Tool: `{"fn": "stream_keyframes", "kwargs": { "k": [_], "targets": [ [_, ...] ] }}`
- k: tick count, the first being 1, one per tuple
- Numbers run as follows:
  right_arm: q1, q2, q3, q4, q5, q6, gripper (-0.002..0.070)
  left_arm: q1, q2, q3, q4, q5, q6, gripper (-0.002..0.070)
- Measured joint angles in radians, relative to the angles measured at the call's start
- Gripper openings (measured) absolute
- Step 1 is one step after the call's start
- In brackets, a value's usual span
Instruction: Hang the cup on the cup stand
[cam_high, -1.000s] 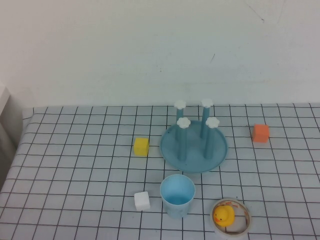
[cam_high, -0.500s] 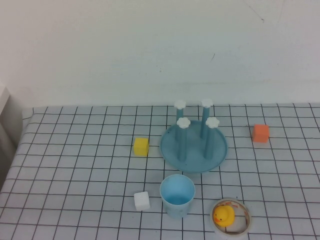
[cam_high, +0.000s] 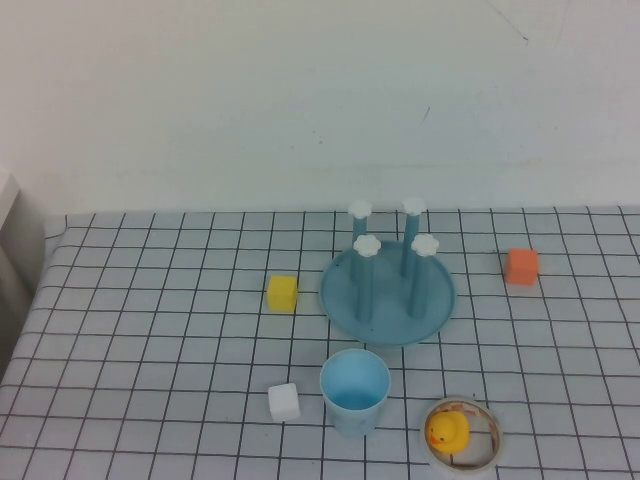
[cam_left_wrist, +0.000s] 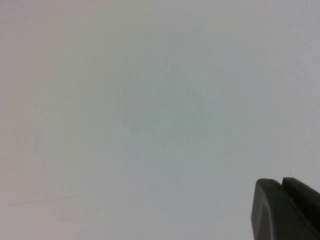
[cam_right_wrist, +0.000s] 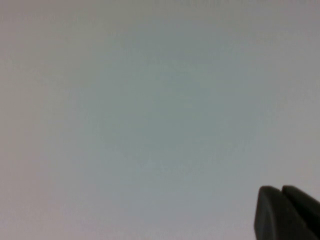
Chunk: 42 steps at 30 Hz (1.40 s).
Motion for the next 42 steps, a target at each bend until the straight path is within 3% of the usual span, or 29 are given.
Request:
{"fn": "stream_keyframes", "kwargs": {
  "k": [3, 7, 16, 21, 26, 28, 31, 35, 39, 42],
  "targets": [
    [0.000, 0.000, -0.002, 0.109, -0.021, -0.078, -0.0001, 0.000, 0.000, -0.004, 0.016, 0.013, -0.014, -0.0001],
    [0.000, 0.000, -0.098, 0.242, 0.077, -0.219, -0.0001, 0.000, 0.000, -0.131, 0.078, 0.217, -0.021, -0.0001],
    [0.000, 0.078, -0.450, 0.256, 0.658, -0.454, -0.0001, 0.000, 0.132, -0.474, 0.201, 0.670, -0.025, -0.0001],
    [0.000, 0.265, -0.593, 0.285, 0.987, -0.464, -0.0001, 0.000, 0.243, -0.510, 0.186, 0.767, -0.036, -0.0001],
    [0.000, 0.493, -0.688, 0.475, 1.226, -0.592, -0.0001, 0.000, 0.292, -0.510, 0.065, 0.773, -0.036, -0.0001],
    [0.000, 0.588, -0.713, 0.594, 1.283, -0.707, -0.0001, 0.000, 0.295, -0.510, 0.048, 0.785, -0.040, -0.0001],
    [0.002, 0.746, -0.721, 0.923, 1.326, -1.027, -0.0001, 0.000, 0.298, -0.512, 0.029, 0.813, -0.040, -0.0001],
    [0.008, 0.892, -0.723, 1.156, 1.364, -1.278, -0.0001, 0.000, 0.298, -0.512, 0.025, 0.874, -0.040, -0.0001],
    [0.075, 1.039, -0.725, 1.214, 1.357, -1.348, 0.0000, 0.000, 0.298, -0.512, 0.024, 0.962, -0.040, -0.0001],
    [0.205, 1.140, -0.728, 1.216, 1.292, -1.356, 0.0000, 0.000, 0.298, -0.512, 0.023, 1.016, -0.040, -0.0001]
  ]
}}
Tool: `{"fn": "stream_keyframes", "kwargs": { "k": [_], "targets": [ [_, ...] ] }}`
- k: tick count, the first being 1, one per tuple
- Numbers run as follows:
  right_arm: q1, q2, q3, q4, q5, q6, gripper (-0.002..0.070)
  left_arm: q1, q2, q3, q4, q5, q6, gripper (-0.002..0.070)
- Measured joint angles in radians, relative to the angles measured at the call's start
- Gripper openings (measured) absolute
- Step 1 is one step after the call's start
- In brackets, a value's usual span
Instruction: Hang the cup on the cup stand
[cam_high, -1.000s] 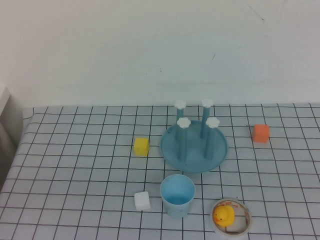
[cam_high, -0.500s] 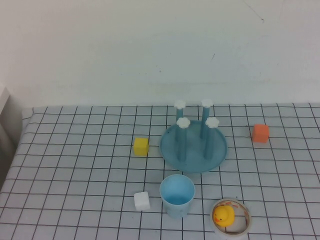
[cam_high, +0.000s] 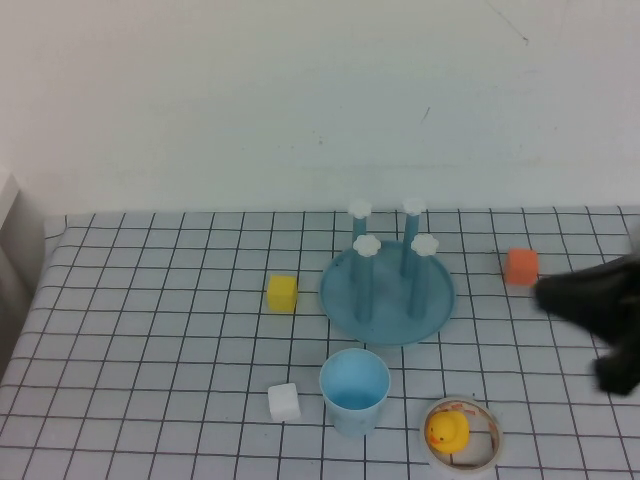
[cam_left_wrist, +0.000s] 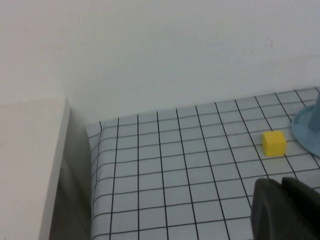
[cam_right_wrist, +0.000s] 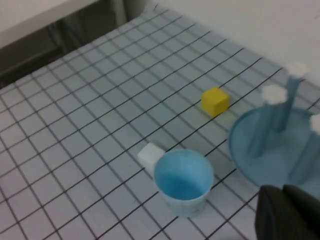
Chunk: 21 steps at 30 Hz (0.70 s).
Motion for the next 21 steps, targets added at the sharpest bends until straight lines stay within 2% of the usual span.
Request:
{"fn": "stream_keyframes", "kwargs": {
  "k": [8, 10, 14, 17, 21],
  "targets": [
    [0.388, 0.297, -0.046, 0.000, -0.361, -0.085, 0.0001, 0.000, 0.000, 0.000, 0.037, 0.006, 0.000, -0.0001],
    [0.438, 0.372, -0.082, 0.002, -0.411, -0.131, 0.0001, 0.000, 0.000, 0.000, 0.037, -0.020, 0.000, -0.0001],
    [0.461, 0.512, -0.170, 0.011, -0.426, -0.173, 0.0020, 0.000, 0.000, 0.000, 0.044, -0.041, 0.000, -0.0001],
    [0.461, 0.608, -0.234, 0.044, -0.423, -0.169, 0.0103, 0.000, 0.000, 0.000, 0.046, -0.029, 0.000, -0.0001],
    [0.461, 0.707, -0.303, 0.067, -0.423, -0.117, 0.0340, 0.000, 0.000, 0.039, 0.050, -0.032, 0.000, -0.0001]
  ]
}}
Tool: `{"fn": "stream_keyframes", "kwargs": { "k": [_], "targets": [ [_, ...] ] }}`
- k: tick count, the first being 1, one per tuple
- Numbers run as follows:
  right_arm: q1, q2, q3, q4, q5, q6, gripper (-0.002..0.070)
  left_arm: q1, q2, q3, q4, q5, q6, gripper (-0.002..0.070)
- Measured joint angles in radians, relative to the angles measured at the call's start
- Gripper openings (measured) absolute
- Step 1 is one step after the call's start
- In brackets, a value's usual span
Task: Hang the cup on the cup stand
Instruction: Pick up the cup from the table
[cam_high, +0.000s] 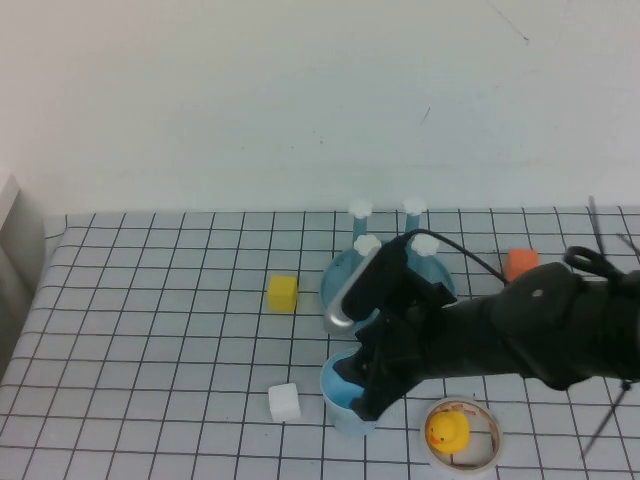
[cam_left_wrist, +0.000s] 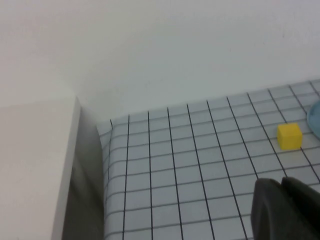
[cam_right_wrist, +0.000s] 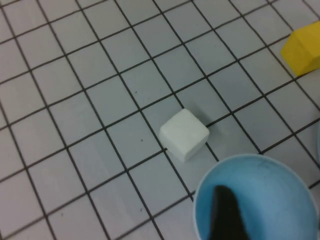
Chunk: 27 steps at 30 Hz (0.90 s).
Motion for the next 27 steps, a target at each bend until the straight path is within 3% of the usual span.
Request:
{"fn": "stream_keyframes", "kwargs": {
  "k": [2, 4, 15, 27],
  "targets": [
    [0.000, 0.034, -0.025, 0.003, -0.008, 0.029, 0.0415, 0.000, -0.002, 0.027, -0.002, -0.010, 0.000, -0.0001],
    [0.000, 0.057, -0.041, 0.005, -0.027, 0.049, 0.0446, 0.000, -0.009, 0.048, -0.013, -0.021, 0.000, -0.0001],
    [-0.140, 0.108, -0.055, 0.010, 0.036, 0.101, 0.0444, 0.000, -0.009, 0.085, -0.019, -0.069, 0.000, -0.0001],
    [-0.150, 0.208, -0.056, 0.010, 0.107, 0.089, 0.0442, 0.000, -0.011, 0.105, -0.023, -0.121, 0.000, -0.0001]
  ]
}}
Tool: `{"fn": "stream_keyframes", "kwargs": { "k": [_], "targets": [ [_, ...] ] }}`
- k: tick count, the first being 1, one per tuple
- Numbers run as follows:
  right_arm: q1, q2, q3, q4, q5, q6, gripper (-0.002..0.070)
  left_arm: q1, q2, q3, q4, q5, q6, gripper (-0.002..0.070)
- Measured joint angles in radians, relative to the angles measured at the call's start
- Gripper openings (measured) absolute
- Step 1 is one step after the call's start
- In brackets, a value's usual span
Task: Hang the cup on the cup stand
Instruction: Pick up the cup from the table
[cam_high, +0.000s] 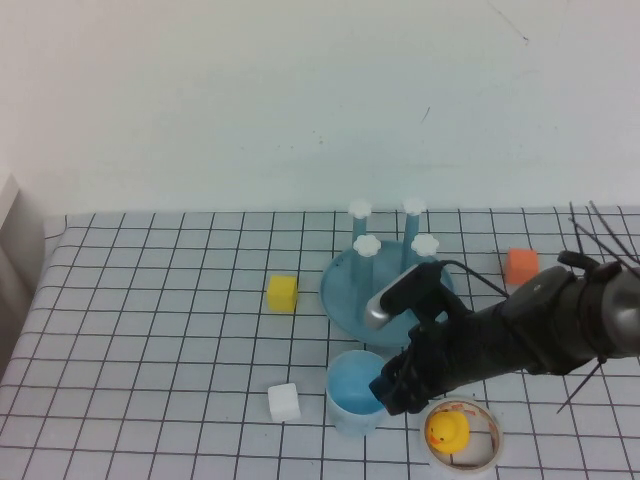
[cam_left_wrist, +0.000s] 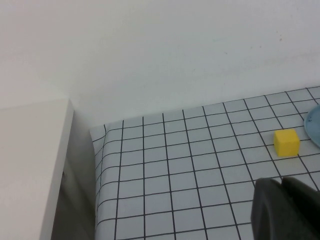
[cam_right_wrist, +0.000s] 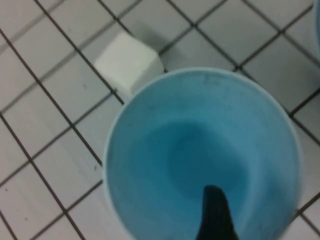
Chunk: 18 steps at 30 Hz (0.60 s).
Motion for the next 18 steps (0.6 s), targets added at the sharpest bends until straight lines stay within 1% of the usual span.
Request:
{"fn": "stream_keyframes", "kwargs": {
  "k": [3, 4, 6, 9, 14, 16, 18],
  "targets": [
    [0.000, 0.025, 0.000, 0.000, -0.006, -0.001, 0.0419, 0.000, 0.000, 0.000, -0.002, -0.001, 0.000, -0.0001],
    [0.000, 0.032, 0.000, 0.000, -0.008, -0.001, 0.0400, 0.000, 0.000, 0.000, -0.002, -0.001, 0.000, -0.0001],
    [0.000, 0.039, 0.000, 0.000, -0.010, -0.001, 0.0352, 0.000, 0.000, 0.000, -0.002, 0.002, 0.000, -0.0001],
    [0.000, 0.045, 0.000, 0.000, -0.010, -0.004, 0.0257, 0.000, 0.000, 0.000, -0.002, 0.010, 0.000, -0.0001],
    [0.000, 0.060, -0.001, 0.002, -0.012, -0.007, 0.0064, 0.000, 0.000, 0.003, -0.002, 0.014, 0.000, -0.0001],
    [0.000, 0.060, -0.001, 0.013, -0.012, -0.007, 0.0029, 0.000, 0.000, 0.005, -0.002, 0.018, 0.000, -0.0001],
    [0.000, 0.054, -0.001, 0.034, -0.012, -0.007, 0.0019, 0.000, 0.000, 0.005, -0.002, 0.019, 0.000, -0.0001]
  ]
}}
